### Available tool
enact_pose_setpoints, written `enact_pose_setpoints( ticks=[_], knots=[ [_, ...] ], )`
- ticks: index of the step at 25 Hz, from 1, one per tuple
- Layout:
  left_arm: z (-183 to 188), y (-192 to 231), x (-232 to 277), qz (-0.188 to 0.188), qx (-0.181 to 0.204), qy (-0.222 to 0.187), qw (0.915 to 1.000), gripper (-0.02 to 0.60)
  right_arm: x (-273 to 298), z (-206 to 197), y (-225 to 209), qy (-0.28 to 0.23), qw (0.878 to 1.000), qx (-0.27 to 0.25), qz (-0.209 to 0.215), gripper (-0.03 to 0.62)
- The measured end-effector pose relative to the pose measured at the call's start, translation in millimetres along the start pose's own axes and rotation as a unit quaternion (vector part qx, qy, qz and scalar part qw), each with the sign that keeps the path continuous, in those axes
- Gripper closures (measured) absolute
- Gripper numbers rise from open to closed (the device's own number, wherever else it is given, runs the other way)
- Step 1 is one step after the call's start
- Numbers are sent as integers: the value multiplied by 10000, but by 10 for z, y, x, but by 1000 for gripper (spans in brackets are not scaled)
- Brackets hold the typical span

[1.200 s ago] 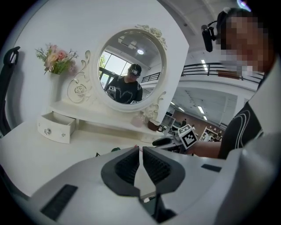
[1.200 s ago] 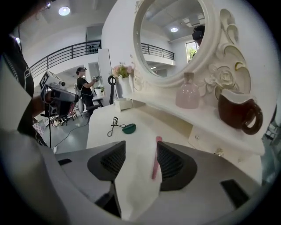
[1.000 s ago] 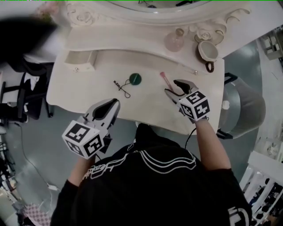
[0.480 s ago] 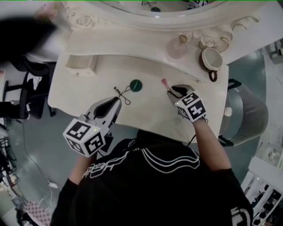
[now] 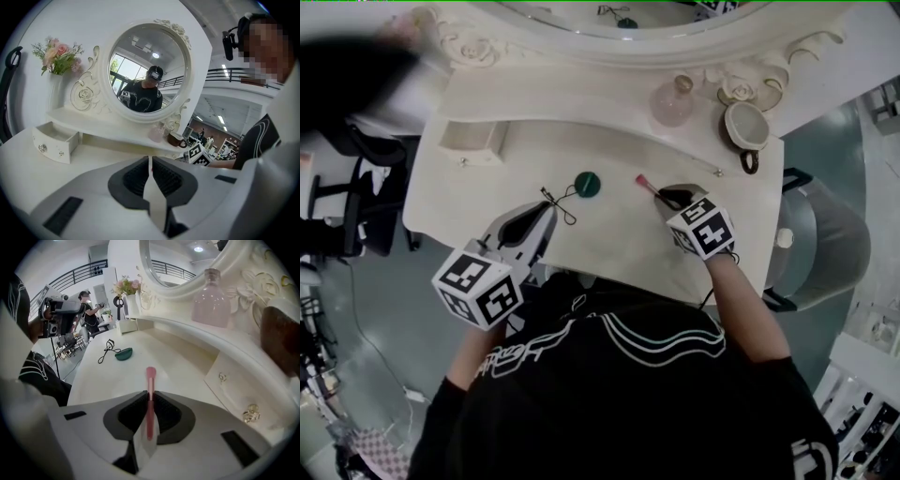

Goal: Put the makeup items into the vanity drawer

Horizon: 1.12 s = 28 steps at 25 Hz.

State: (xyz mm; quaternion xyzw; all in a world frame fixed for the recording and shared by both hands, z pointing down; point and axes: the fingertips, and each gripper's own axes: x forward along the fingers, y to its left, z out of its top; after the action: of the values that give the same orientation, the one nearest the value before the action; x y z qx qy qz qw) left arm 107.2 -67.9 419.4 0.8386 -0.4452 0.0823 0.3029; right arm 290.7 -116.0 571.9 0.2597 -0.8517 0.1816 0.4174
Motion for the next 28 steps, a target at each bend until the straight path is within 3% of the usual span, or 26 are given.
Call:
enact_pose_setpoints(
  ticks=[12, 28],
  knots=[
    [46, 270, -222, -85, -105, 23, 9999, 538, -34, 341, 163, -143, 9998, 128, 4, 531],
    [545, 1178, -769, -72, -46, -130, 9999, 539, 181, 1687, 728, -658, 9974, -260, 153, 531]
  ],
)
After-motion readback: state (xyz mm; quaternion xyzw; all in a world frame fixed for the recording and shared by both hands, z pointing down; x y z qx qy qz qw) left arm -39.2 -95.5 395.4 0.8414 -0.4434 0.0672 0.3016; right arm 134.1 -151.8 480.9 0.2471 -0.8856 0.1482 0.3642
